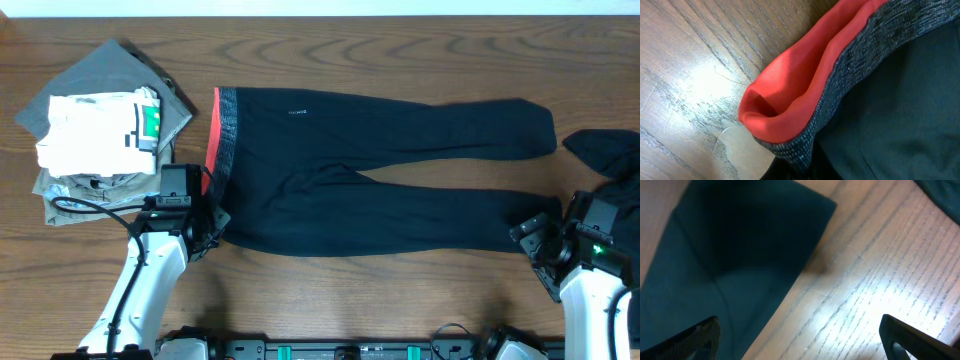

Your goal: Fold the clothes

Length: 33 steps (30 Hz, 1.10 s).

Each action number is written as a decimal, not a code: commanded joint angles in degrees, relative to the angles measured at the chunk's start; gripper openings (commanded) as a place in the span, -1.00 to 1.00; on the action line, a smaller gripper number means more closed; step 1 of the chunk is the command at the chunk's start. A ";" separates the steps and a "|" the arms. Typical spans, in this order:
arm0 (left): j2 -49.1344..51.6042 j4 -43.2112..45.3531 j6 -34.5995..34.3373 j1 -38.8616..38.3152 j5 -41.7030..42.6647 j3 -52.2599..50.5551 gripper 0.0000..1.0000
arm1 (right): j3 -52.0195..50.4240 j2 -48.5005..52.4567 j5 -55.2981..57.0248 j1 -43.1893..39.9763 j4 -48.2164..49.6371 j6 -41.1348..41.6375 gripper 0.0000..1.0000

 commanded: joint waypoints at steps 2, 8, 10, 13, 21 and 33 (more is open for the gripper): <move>-0.44 -0.37 1.81 0.24 -0.33 0.26 -0.87 | -1.16 3.23 3.98 -1.95 0.94 2.93 0.91; -0.44 -0.37 2.71 0.24 -0.72 0.26 -0.86 | -1.60 7.98 4.55 -4.76 5.70 2.89 0.76; -0.44 -0.37 2.71 0.24 -0.72 0.26 -0.87 | -1.60 9.46 4.61 -5.22 7.89 2.89 0.64; -0.44 -0.37 2.73 0.24 -0.70 0.26 -0.85 | -1.60 11.61 4.57 -5.40 11.32 2.86 0.47; -0.44 -0.37 2.73 0.24 -0.70 0.26 -0.86 | -1.60 19.02 4.87 -5.40 16.83 2.84 0.25; -0.44 -0.42 4.42 0.24 -0.68 0.26 -0.87 | -1.38 25.35 4.90 -5.40 21.09 0.94 -0.98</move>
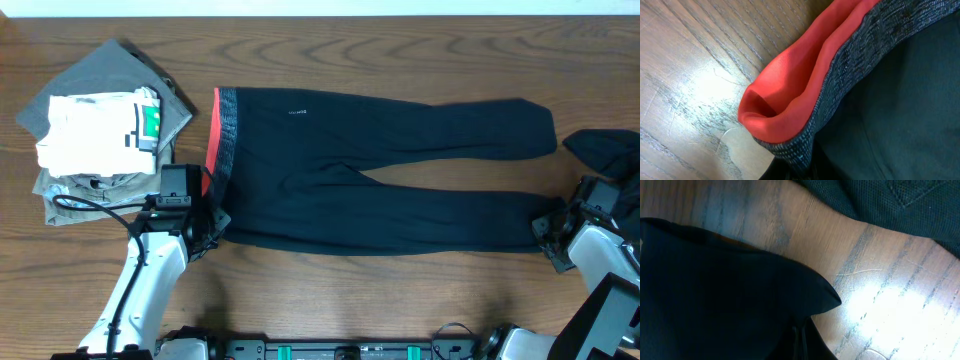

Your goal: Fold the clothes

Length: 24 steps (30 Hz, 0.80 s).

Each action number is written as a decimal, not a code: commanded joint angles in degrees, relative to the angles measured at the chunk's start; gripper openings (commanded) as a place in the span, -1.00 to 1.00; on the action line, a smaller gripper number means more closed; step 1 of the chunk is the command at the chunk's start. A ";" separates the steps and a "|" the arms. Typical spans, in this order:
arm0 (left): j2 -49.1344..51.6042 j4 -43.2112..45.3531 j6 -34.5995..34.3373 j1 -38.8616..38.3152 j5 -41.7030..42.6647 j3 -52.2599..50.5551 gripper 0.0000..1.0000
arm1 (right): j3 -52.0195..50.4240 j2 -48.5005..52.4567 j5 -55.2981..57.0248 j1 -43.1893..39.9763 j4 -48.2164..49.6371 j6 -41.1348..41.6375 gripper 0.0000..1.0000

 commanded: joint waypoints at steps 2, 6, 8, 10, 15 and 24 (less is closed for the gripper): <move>-0.50 -0.76 3.23 0.24 -0.68 0.42 -0.88 | -1.62 0.74 -0.46 -0.70 -1.92 -3.13 -0.98; -1.53 -3.19 5.60 0.24 -0.68 1.38 -0.88 | 0.02 -3.63 -0.42 -0.72 -6.45 -4.72 -0.98; -3.17 -4.59 6.34 0.24 -0.68 2.14 -0.88 | 0.92 -6.54 -0.42 -0.74 -9.25 -4.83 -0.98; -5.68 -5.60 6.84 0.24 -0.68 2.86 -0.88 | 1.97 -9.53 -0.44 -0.90 -12.09 -4.81 -0.98; -13.14 -8.81 8.31 0.24 -0.70 4.59 -0.88 | 4.76 -16.22 -0.44 -1.62 -18.27 -5.60 -0.98; -25.51 -16.06 8.70 0.24 -0.74 6.43 -0.88 | 9.97 -21.81 -0.48 -5.22 -28.22 -7.80 -0.98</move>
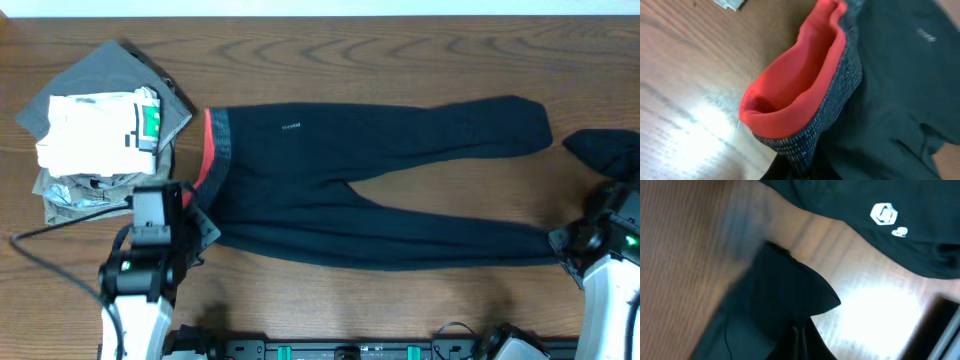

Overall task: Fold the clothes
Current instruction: 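Lift the lower leg and fold it up onto the upper leg with both grippers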

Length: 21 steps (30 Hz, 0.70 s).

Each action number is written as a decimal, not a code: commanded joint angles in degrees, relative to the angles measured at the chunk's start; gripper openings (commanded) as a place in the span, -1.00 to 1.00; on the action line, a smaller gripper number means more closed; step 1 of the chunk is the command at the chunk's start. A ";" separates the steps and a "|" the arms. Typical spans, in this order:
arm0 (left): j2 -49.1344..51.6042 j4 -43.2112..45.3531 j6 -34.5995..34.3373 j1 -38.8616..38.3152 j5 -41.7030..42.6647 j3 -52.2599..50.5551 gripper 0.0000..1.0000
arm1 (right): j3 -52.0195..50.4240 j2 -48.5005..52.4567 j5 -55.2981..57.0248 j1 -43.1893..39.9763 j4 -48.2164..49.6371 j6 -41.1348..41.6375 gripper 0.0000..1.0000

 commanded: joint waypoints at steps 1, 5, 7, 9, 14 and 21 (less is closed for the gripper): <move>-4.07 -2.25 1.03 0.24 -0.76 1.92 -0.88 | 3.13 -1.60 0.72 -2.23 -2.67 -2.38 -0.98; -7.28 -6.05 1.09 0.24 -0.79 3.17 -0.88 | 5.33 -2.60 0.63 -3.87 -7.41 -3.56 -0.98; -8.39 -7.85 1.25 0.24 -1.55 4.39 -0.88 | 5.95 -3.13 0.63 -4.50 -8.96 -3.96 -0.98; -8.92 -8.26 1.44 0.24 -3.10 5.40 -0.88 | 6.23 -3.58 0.44 -4.92 -9.35 -4.37 -0.98; -7.72 -2.78 1.42 0.24 -6.21 5.79 -0.88 | 7.65 -3.93 -4.92 -4.94 -7.67 -7.67 -0.98; 1.64 5.88 1.44 0.24 -6.23 5.79 -0.88 | 11.93 -1.46 -8.55 -4.92 -6.54 -10.95 -0.97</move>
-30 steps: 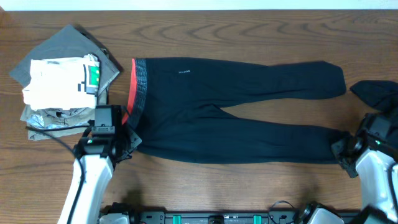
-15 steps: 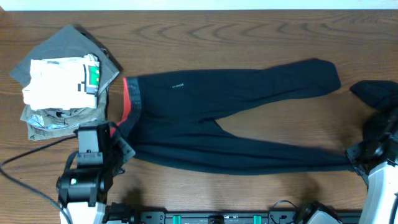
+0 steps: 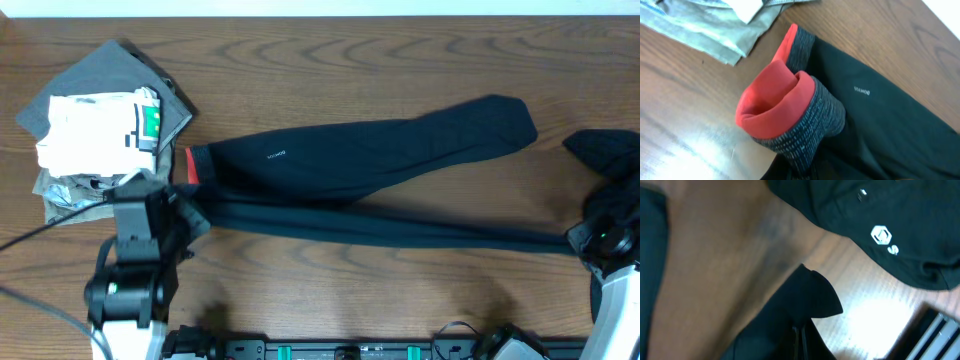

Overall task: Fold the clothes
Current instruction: 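Lift the lower leg and fold it up onto the upper leg with both grippers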

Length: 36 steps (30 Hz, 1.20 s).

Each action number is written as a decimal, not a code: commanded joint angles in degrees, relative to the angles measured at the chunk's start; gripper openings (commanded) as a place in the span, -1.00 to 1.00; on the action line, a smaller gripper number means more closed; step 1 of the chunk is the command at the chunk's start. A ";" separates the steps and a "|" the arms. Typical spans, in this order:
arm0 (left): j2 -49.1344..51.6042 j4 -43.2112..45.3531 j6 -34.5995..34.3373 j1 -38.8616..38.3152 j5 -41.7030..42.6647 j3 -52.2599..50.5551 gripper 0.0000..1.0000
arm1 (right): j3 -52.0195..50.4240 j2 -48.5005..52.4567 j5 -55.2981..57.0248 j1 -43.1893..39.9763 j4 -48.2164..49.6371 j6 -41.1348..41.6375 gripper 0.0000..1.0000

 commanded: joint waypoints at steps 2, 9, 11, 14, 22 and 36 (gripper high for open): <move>6.78 3.98 0.83 0.24 -2.38 1.40 -0.88 | 4.87 3.30 -2.62 -0.42 -0.26 -4.72 -0.98; 14.27 15.76 2.05 0.24 -2.36 1.66 -0.88 | 13.66 12.63 -2.45 2.95 -2.25 -6.38 -0.97; 15.67 17.77 2.08 0.24 -2.38 1.66 -0.88 | 15.78 15.10 -2.38 4.52 -2.25 -6.38 -0.98; 18.03 20.02 2.08 0.24 -2.38 1.66 -0.88 | 18.84 18.99 -2.40 7.06 -2.23 -6.34 -0.97; 22.32 28.13 2.69 0.24 -2.40 1.66 -0.88 | 27.30 30.08 -1.55 14.29 -2.03 -6.34 -0.97; 25.33 30.99 2.69 0.24 -3.02 1.66 -0.88 | 34.36 41.07 1.44 18.67 1.36 -6.01 -0.97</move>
